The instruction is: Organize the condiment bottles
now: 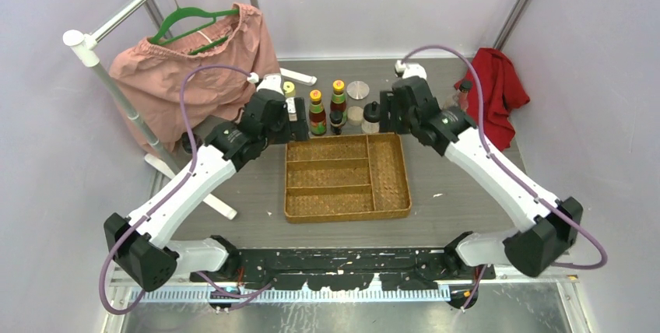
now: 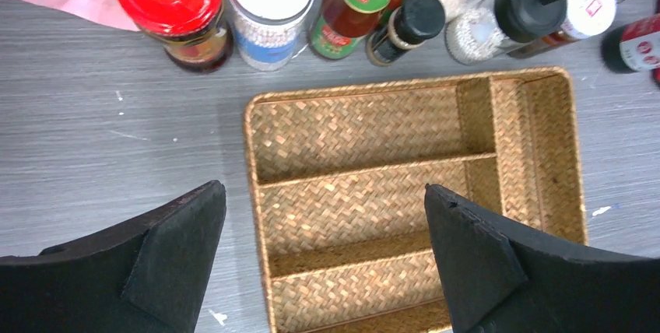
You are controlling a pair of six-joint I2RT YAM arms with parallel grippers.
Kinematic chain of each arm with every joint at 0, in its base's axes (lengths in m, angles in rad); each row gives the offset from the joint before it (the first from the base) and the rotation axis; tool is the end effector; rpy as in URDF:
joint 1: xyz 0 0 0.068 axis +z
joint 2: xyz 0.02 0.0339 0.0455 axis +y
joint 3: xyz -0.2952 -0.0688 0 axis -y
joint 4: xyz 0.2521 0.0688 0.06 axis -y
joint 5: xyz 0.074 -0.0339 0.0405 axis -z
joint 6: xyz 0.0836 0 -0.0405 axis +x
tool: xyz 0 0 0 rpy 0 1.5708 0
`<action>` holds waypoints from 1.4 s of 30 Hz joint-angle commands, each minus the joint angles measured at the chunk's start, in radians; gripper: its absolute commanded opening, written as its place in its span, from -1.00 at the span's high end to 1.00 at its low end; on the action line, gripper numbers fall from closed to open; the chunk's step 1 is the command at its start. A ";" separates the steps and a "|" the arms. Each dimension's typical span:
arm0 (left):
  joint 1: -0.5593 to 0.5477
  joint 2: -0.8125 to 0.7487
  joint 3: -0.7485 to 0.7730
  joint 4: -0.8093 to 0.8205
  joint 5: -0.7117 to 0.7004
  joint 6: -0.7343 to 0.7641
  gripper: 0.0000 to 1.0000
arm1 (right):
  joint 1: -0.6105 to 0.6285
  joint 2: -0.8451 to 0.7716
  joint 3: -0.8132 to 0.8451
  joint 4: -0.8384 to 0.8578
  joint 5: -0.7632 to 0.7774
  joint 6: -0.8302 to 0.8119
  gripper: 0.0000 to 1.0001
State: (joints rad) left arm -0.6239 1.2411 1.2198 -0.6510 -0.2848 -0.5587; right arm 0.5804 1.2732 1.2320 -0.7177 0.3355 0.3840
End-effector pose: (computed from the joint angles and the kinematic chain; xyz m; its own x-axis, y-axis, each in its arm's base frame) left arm 0.2559 -0.1553 0.3514 -0.6312 -0.1725 -0.7562 0.0562 0.9622 -0.2664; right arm 0.2649 0.1408 0.3400 -0.6527 -0.0050 -0.7576 -0.0793 0.9949 0.0618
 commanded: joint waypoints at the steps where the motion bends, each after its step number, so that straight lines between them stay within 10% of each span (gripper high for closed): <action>1: -0.005 -0.021 -0.017 -0.052 -0.043 0.036 -1.00 | 0.002 0.138 0.208 0.001 -0.079 -0.136 -0.36; 18: -0.005 -0.201 -0.126 -0.138 -0.039 0.022 -0.99 | 0.001 0.476 0.368 0.540 -0.260 -0.318 -0.64; 42: -0.005 -0.280 -0.197 -0.159 -0.064 0.039 -1.00 | 0.001 0.710 0.581 0.495 -0.201 -0.315 -0.40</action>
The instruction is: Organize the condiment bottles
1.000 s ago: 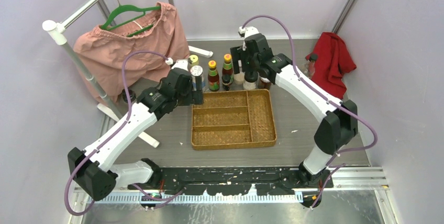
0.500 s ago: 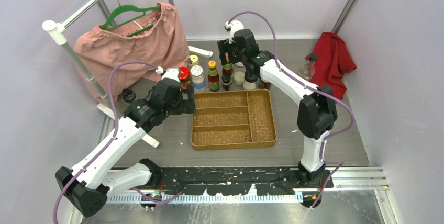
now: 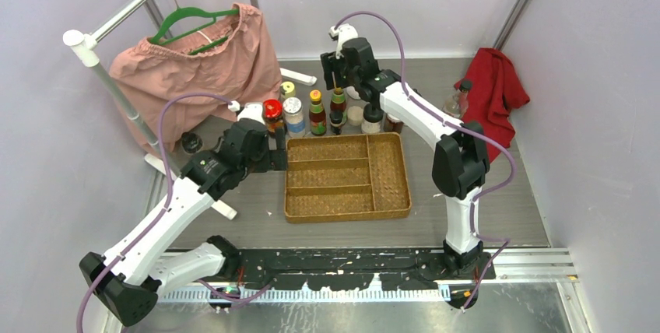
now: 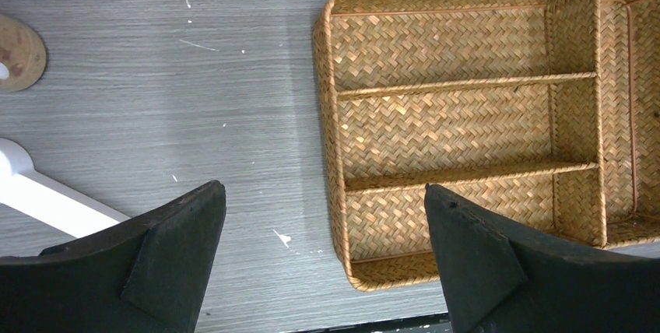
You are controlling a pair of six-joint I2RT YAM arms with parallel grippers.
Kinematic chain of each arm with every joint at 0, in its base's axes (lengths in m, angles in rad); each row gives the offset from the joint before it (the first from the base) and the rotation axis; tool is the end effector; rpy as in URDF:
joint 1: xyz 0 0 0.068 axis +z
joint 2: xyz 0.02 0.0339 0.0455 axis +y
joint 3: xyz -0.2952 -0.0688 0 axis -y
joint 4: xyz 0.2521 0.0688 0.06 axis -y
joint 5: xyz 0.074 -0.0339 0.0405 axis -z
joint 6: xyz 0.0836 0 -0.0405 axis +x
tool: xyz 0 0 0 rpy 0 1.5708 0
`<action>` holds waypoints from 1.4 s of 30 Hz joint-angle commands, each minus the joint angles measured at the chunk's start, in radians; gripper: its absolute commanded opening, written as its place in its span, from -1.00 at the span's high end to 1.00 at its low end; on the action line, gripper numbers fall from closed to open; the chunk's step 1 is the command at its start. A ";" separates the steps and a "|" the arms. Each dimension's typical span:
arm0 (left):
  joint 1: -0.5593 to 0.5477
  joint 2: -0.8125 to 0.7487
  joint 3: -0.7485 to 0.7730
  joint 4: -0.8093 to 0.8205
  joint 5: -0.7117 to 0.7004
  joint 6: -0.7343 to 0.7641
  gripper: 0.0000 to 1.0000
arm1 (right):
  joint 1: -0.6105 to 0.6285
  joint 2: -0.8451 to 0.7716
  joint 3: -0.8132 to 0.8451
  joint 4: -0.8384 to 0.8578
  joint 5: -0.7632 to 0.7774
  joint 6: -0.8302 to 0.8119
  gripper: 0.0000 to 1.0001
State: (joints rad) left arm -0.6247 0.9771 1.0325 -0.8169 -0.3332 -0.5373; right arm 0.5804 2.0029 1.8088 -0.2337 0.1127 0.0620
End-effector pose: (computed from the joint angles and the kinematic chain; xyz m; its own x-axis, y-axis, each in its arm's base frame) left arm 0.1896 -0.1030 0.3265 -0.6654 -0.1165 -0.7373 0.0234 0.9840 -0.1766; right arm 0.4613 0.2913 0.3267 -0.3747 -0.1721 -0.9110 -0.4369 0.8994 0.0098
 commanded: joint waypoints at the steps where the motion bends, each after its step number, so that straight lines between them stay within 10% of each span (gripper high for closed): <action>1: -0.005 -0.015 -0.013 0.010 -0.013 0.017 -1.00 | 0.003 -0.028 -0.012 0.016 0.024 0.008 -0.39; 19: -0.004 0.000 -0.024 0.026 0.003 0.017 -1.00 | 0.001 -0.038 -0.090 0.047 0.017 0.013 -0.12; 30: -0.005 0.000 -0.026 0.024 0.002 0.017 -1.00 | 0.002 -0.034 -0.048 0.052 -0.007 0.019 0.59; 42: -0.004 -0.019 -0.020 0.012 -0.001 0.017 -1.00 | 0.001 -0.045 0.101 0.010 -0.005 0.010 0.70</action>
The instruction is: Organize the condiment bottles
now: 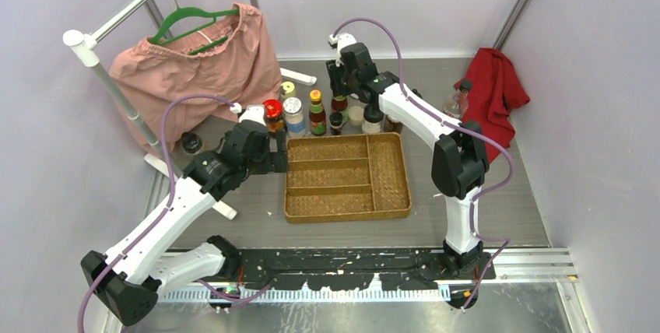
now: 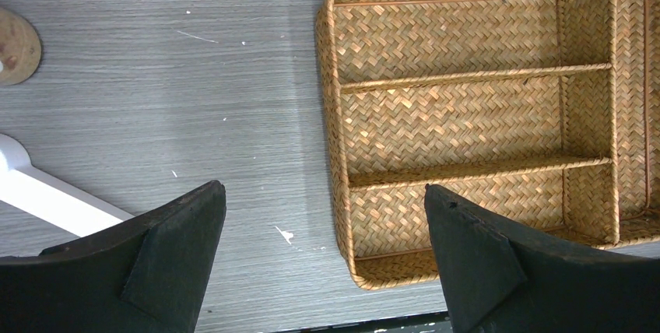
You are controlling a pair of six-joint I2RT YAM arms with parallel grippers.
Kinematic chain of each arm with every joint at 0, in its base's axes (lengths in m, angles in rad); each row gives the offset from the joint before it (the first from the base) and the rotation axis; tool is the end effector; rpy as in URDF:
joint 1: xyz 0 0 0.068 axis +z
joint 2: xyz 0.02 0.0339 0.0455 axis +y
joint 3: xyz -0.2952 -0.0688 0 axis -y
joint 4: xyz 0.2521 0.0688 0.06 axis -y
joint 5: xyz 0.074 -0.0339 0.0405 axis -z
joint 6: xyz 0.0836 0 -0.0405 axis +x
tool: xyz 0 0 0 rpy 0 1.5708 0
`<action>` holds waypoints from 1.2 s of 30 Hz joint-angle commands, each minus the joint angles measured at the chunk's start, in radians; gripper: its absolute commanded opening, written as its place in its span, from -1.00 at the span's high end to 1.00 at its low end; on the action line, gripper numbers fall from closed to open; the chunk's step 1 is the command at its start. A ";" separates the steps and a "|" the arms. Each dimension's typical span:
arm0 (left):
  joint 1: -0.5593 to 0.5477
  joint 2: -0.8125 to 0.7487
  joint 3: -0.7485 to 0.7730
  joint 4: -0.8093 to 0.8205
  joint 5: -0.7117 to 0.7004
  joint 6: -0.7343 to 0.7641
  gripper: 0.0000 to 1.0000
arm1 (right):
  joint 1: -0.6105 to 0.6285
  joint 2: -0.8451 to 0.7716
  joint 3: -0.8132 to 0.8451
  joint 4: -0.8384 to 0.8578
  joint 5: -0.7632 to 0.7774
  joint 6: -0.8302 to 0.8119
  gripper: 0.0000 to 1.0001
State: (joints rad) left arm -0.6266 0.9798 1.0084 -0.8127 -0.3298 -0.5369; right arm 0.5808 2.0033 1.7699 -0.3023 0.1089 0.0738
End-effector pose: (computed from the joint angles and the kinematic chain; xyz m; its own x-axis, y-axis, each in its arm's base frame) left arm 0.1894 -0.1037 0.3177 -0.6803 -0.1049 -0.7254 0.0245 0.9859 -0.1656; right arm 0.4547 0.2876 0.3014 -0.4600 -0.2143 -0.8617 -0.4346 0.9006 0.0081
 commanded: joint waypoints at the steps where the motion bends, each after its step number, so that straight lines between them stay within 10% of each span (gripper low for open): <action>1: -0.002 -0.026 0.004 0.007 -0.005 0.016 -1.00 | 0.001 -0.041 0.159 0.071 -0.002 -0.002 0.71; 17: -0.002 -0.034 -0.011 0.014 0.002 0.016 -0.99 | 0.018 -0.116 0.316 -0.084 0.046 -0.068 0.77; 36: -0.002 -0.009 -0.028 0.052 0.028 0.007 -0.98 | 0.037 -0.449 0.128 -0.163 0.098 -0.049 0.89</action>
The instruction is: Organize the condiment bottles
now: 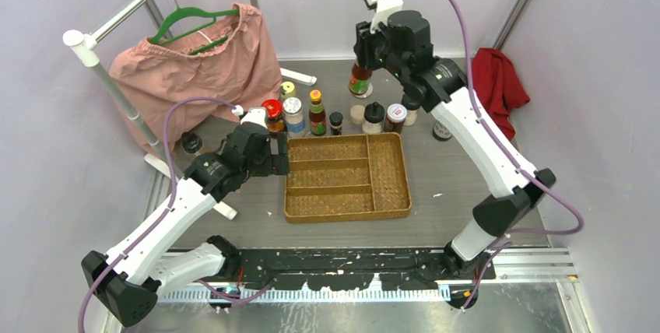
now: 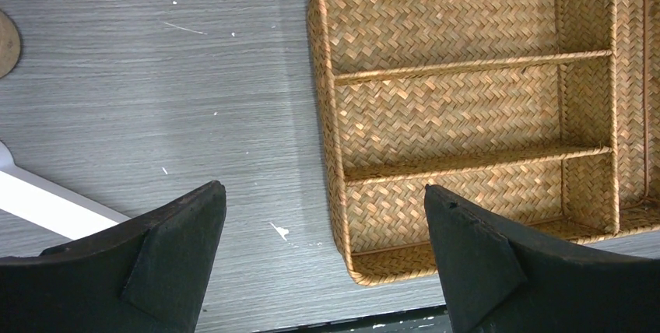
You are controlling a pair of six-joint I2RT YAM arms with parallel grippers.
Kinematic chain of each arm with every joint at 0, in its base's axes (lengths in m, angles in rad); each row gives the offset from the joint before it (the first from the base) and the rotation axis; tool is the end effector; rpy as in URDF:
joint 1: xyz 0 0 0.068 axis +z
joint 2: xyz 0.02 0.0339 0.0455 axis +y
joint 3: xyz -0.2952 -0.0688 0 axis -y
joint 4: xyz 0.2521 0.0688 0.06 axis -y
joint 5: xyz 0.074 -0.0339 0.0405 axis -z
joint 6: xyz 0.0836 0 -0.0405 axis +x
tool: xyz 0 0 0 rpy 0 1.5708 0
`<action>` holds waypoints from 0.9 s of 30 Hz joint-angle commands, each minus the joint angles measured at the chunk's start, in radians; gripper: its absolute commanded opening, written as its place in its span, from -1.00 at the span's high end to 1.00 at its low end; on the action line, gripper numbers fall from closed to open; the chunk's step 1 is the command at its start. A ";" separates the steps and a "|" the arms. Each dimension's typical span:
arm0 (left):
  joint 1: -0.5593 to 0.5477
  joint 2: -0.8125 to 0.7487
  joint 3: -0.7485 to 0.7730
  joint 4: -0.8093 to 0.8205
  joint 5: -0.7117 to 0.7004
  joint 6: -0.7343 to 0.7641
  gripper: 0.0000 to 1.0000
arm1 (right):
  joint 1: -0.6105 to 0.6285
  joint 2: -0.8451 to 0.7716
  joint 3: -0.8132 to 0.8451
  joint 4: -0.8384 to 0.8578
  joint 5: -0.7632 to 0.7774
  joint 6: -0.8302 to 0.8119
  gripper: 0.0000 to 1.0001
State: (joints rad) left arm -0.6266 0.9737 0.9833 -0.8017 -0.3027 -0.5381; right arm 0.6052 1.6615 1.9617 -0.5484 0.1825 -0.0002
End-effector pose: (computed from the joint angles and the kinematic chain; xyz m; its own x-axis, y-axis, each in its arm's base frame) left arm 0.1876 -0.1050 0.3106 -0.6951 -0.1008 -0.7118 0.0395 0.9833 -0.1778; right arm 0.3551 0.2272 0.5010 -0.2019 -0.1399 -0.9693 -0.4148 0.9088 -0.0448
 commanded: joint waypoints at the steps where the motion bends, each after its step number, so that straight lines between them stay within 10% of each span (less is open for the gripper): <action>1: -0.002 -0.001 -0.002 0.043 -0.001 0.009 -0.98 | 0.018 -0.130 -0.099 0.086 0.027 0.032 0.90; 27: -0.004 0.021 -0.018 0.066 0.025 0.002 -0.97 | 0.089 -0.314 -0.633 0.319 0.003 0.130 0.95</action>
State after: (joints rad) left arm -0.6266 1.0130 0.9768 -0.7692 -0.2867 -0.5385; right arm 0.6865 1.3678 1.3239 -0.4648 0.1955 0.1158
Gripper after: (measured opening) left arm 0.986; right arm 0.444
